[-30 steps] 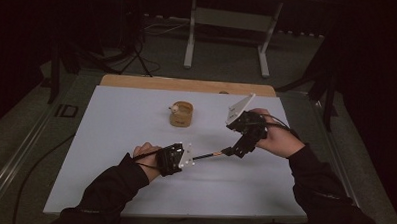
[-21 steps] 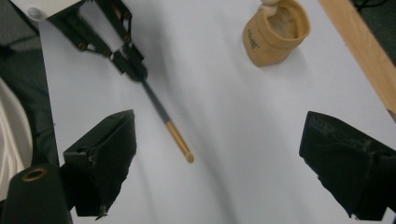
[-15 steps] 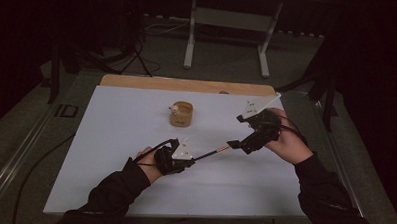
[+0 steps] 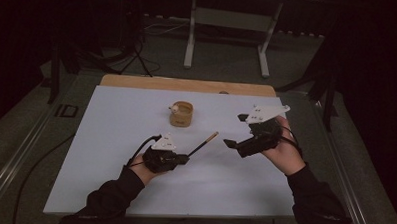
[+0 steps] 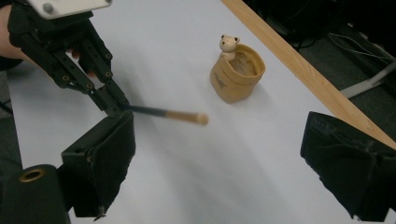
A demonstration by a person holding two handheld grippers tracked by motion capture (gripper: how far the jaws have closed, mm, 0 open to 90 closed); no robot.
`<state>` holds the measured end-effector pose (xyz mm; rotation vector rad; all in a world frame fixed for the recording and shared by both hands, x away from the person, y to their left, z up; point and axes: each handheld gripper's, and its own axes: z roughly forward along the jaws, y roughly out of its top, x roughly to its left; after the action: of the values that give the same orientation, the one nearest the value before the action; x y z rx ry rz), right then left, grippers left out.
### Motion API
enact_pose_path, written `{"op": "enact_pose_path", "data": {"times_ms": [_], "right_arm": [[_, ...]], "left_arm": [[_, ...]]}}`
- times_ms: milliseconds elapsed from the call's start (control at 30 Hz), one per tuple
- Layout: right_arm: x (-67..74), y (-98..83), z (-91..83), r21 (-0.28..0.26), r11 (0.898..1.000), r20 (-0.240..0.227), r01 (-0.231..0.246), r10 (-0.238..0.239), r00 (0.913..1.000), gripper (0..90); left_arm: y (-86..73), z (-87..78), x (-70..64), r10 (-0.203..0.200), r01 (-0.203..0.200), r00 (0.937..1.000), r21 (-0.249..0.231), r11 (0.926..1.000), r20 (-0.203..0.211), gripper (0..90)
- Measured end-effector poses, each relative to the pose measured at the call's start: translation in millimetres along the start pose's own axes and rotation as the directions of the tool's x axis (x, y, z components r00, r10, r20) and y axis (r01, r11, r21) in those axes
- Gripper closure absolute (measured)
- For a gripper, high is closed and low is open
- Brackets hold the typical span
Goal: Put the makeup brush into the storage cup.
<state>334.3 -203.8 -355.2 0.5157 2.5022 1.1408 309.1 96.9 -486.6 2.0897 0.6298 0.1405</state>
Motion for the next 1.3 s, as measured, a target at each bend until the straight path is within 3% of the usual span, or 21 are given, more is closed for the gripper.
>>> {"op": "enact_pose_path", "data": {"times_ms": [167, 300, 333, 433, 567, 600, 667, 733, 767, 900, 1033, 1067, 1100, 1133, 1233, 1267, 1300], "right_arm": [[6.6, -1.1, -1.3, -0.044, 0.999, 0.024, -0.028, 0.029, 0.9993, 10.4], [20.6, -7.9, 2.7, -0.075, 0.996, 0.058, -0.050, 0.054, 0.9969, 10.4], [22.4, -9.2, 4.1, -0.075, 0.995, 0.051, -0.057, 0.061, 0.9968, 10.4], [26.0, -15.2, 9.7, -0.084, 0.992, 0.035, -0.099, 0.103, 0.9941, 10.5], [28.9, -23.3, 17.7, -0.089, 0.987, 0.022, -0.132, 0.134, 0.9908, 10.5], [30.0, -25.4, 19.1, -0.097, 0.987, 0.037, -0.130, 0.134, 0.9903, 10.5], [32.3, -28.9, 21.6, -0.108, 0.985, 0.035, -0.132, 0.136, 0.9900, 10.5], [34.7, -32.1, 24.4, -0.114, 0.985, 0.035, -0.132, 0.137, 0.9900, 10.6], [36.0, -33.9, 26.2, -0.114, 0.984, 0.025, -0.136, 0.140, 0.9899, 10.6], [40.3, -40.2, 31.7, -0.140, 0.979, 0.058, -0.146, 0.155, 0.9862, 10.6], [40.1, -43.4, 33.3, -0.160, 0.972, 0.083, -0.174, 0.189, 0.9785, 10.6], [40.1, -43.4, 33.3, -0.160, 0.972, 0.083, -0.174, 0.189, 0.9785, 10.6], [37.1, -43.8, 31.8, -0.174, 0.966, 0.065, -0.191, 0.205, 0.9765, 10.6], [36.8, -43.6, 31.3, -0.174, 0.967, 0.071, -0.186, 0.200, 0.9772, 10.6], [36.7, -43.1, 30.6, -0.167, 0.969, 0.074, -0.185, 0.199, 0.9772, 10.6], [36.4, -42.6, 29.9, -0.160, 0.969, 0.080, -0.187, 0.202, 0.9762, 10.5], [36.0, -40.6, 28.0, -0.153, 0.967, 0.079, -0.204, 0.218, 0.9727, 10.6]], "left_arm": [[-5.2, 0.2, 0.1, -0.037, 0.038, 0.9993, -0.010, 0.9992, 0.004, 86.1], [-10.7, -3.0, 1.9, -0.105, 0.105, 0.9944, -0.059, 0.9927, -0.001, 86.1], [-11.9, -5.1, 2.9, -0.132, 0.131, 0.9913, -0.081, 0.9881, -0.005, 86.1], [-13.3, -8.4, 3.6, -0.161, 0.161, 0.9869, -0.099, 0.9819, 0.005, 86.0], [-16.7, -10.3, 3.1, -0.173, 0.172, 0.9850, -0.103, 0.9796, 0.006, 86.0], [-18.3, -10.4, 4.6, -0.195, 0.196, 0.9807, -0.110, 0.9745, 0.016, 86.0], [-21.9, -10.7, 7.1, -0.209, 0.209, 0.9779, -0.111, 0.9717, 0.011, 86.0], [-25.7, -10.7, 10.2, -0.252, 0.254, 0.9672, -0.129, 0.9586, 0.031, 86.0], [-26.9, -10.4, 11.1, -0.253, 0.255, 0.9668, -0.130, 0.9581, 0.034, 86.0], [-32.3, -11.5, 15.5, -0.300, 0.304, 0.9525, -0.174, 0.9366, 0.054, 86.0], [-35.0, -12.6, 18.3, -0.324, 0.323, 0.9458, -0.184, 0.9284, 0.026, 85.9], [-36.5, -12.9, 19.6, -0.339, 0.333, 0.9408, -0.190, 0.9234, 0.003, 85.9], [-38.1, -13.6, 20.1, -0.325, 0.311, 0.9447, -0.193, 0.9305, -0.043, 85.9], [-38.4, -14.2, 20.1, -0.320, 0.304, 0.9455, -0.193, 0.9329, -0.058, 85.9], [-38.8, -14.7, 20.4, -0.325, 0.309, 0.9439, -0.198, 0.9303, -0.057, 85.9], [-38.9, -14.9, 19.8, -0.318, 0.298, 0.9452, -0.199, 0.9335, -0.074, 85.9], [-39.0, -14.7, 19.8, -0.323, 0.304, 0.9441, -0.201, 0.9312, -0.066, 85.9]]}}
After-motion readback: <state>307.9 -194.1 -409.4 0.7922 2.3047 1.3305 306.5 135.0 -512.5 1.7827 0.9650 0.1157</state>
